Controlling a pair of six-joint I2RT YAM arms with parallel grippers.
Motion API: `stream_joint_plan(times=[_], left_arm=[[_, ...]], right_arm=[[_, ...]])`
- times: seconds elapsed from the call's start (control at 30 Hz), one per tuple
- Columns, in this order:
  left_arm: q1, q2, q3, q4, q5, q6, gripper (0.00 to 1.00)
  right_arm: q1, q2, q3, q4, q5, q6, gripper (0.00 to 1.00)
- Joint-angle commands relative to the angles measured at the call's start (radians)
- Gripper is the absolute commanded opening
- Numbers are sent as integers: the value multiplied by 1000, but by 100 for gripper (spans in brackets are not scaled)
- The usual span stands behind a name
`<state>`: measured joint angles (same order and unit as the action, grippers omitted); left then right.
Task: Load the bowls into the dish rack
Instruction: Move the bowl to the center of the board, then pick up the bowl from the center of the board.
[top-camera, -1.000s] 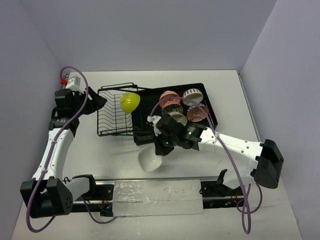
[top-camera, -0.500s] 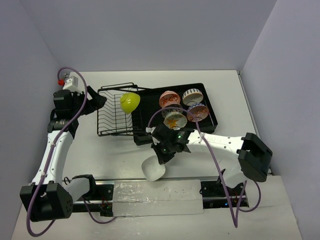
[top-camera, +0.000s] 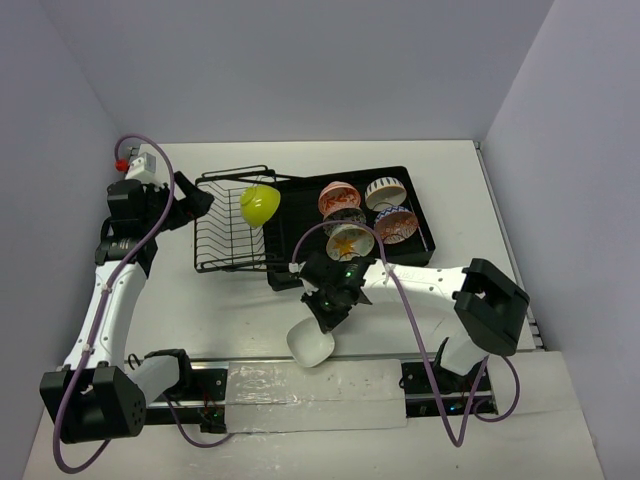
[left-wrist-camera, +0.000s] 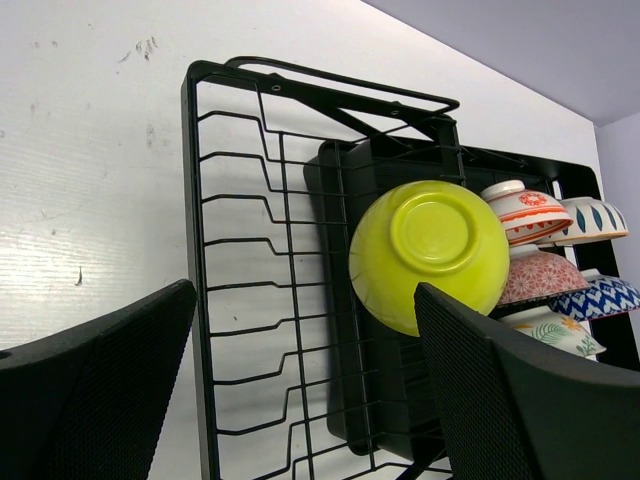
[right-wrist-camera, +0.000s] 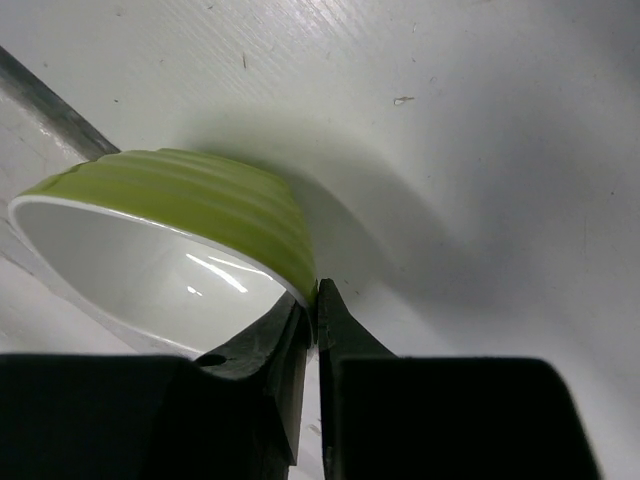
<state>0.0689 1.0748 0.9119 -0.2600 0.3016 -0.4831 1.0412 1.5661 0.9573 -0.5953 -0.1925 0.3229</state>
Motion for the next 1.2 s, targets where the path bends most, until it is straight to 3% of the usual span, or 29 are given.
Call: stream_joint_plan(times=[0.0,0.13,0.33,0.57,0.7,0.93,1.17], left_arm=[[5,-22,-1,11,-19,14,96],[5,-21,1,8,-22,14,97],[5,-22,-1,10,-27,14,98],[5,-29,-2,10,-27,12,98],[6,-35,-4,11,-33,11,98],[6,-45,-1,-2,-99,-3,99],[9,-79,-7,-4,-154,-11,99]], right_arm=[[6,-3,26,-3,-1,-19,15],[6,-17,38,-9,8,-22,27],[6,-69,92,-52,41,-18,35],[16,-208,222,-164,140,8,38],[101,-215,274,-207,247,47,38],[301,-11,359,-303,529,211,38],[381,185,468,-370,628,346,36]])
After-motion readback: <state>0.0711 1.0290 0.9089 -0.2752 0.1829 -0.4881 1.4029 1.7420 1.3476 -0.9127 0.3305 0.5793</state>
